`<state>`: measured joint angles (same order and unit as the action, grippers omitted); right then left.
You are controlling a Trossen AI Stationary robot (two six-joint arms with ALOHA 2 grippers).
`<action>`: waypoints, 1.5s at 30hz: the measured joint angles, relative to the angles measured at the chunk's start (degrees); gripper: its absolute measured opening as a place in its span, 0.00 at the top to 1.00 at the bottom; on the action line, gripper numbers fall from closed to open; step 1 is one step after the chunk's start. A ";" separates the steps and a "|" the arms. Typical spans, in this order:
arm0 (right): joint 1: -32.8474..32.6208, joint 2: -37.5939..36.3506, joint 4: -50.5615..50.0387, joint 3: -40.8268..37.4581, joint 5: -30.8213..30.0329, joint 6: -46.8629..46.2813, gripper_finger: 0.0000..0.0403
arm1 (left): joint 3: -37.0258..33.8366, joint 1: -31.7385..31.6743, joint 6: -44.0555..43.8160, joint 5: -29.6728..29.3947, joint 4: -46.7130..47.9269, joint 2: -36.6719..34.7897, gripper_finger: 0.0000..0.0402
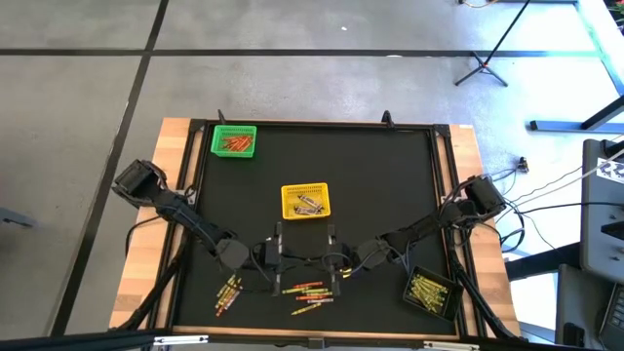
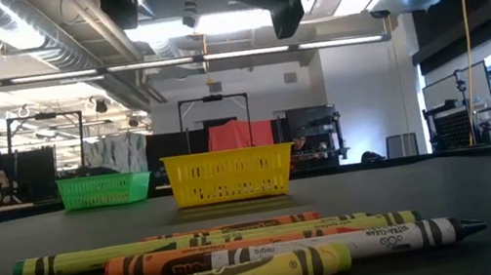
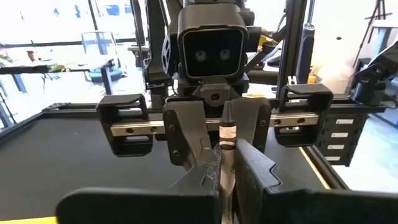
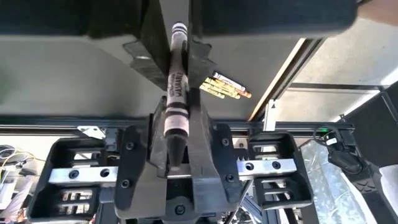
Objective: Sort crayons
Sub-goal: Put the black crayon into the yellow bin
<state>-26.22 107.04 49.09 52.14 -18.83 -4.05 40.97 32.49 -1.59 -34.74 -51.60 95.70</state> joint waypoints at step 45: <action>24.81 2.12 -53.18 17.60 4.49 -2.06 0.92 | -3.63 18.93 -34.90 -14.91 52.18 -10.51 0.78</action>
<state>-1.41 109.16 -4.10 69.74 -14.34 -6.11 37.34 51.42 -36.49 -49.65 0.58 85.19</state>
